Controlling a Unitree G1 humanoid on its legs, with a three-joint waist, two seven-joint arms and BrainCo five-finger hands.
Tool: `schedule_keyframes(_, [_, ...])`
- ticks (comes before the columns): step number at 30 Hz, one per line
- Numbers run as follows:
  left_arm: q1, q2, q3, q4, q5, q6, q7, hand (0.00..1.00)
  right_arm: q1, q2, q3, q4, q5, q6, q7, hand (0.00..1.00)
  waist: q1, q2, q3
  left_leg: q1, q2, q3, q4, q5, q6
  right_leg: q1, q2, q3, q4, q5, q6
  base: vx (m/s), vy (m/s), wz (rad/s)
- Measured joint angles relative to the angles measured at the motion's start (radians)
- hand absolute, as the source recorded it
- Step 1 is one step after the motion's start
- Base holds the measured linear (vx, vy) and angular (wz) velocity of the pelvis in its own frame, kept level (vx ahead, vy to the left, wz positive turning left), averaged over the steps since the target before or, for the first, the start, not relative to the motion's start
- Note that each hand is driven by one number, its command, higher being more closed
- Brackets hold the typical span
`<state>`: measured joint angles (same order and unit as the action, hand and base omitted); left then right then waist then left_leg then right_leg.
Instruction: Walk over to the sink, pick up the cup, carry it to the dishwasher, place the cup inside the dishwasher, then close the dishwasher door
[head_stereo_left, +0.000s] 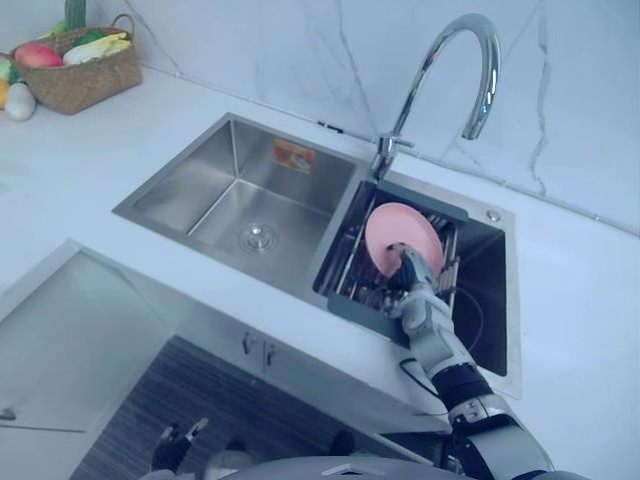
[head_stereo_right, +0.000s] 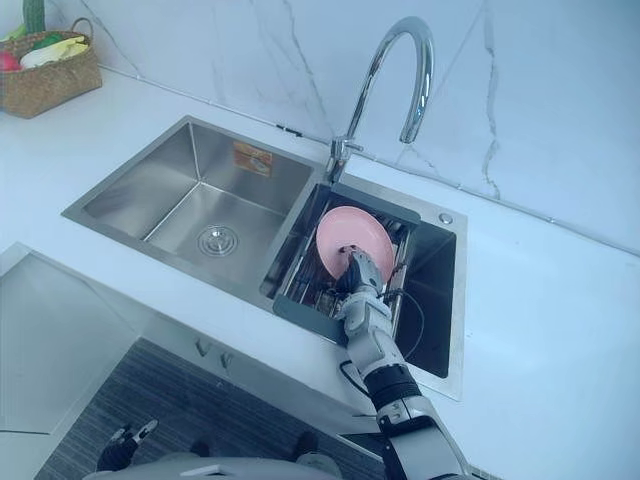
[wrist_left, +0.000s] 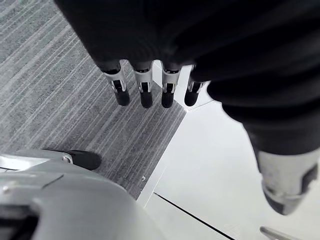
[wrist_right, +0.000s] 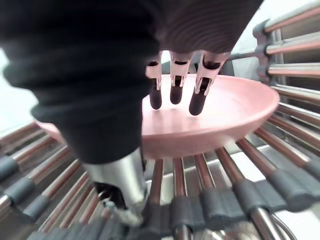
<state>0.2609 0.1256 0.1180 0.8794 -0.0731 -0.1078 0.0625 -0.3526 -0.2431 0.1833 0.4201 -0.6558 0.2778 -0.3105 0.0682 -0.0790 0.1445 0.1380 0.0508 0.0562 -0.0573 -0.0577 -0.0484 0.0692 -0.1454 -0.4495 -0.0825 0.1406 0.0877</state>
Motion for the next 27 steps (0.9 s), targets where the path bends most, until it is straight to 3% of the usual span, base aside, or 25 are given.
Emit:
schedule_keyframes(13, [0.0, -0.003, 0.021, -0.005, 0.0, -0.012, 0.0, 0.0, -0.018, 0.0, -0.012, -0.019, 0.0, -0.103, -0.196, 1.0, 0.01, 0.002, 0.021, -0.002, -0.005, -0.001, -0.002, 0.003, 0.0, -0.001, -0.007, -0.003, 0.0, 0.001, 0.002, 0.0, 0.001, 0.01])
schedule_keyframes(14, [0.0, -0.004, 0.023, -0.005, 0.0, -0.012, 0.0, 0.0, -0.018, -0.001, -0.013, -0.02, 0.0, -0.105, -0.195, 0.0, 0.01, 0.002, 0.021, -0.002, -0.005, -0.001, -0.002, 0.003, 0.0, -0.001, -0.007, -0.003, 0.0, 0.001, 0.002, 0.0, 0.0, 0.0])
schedule_keyframes(27, [0.004, -0.01, 0.027, -0.005, 0.0, -0.013, 0.001, 0.0, 0.008, -0.002, -0.029, -0.092, 0.067, -0.104, -0.024, 0.0, -0.001, 0.011, 0.028, 0.001, -0.003, 0.013, 0.002, -0.001, -0.002, -0.001, -0.006, 0.007, 0.0, 0.001, 0.002, 0.0, 0.0, -0.02])
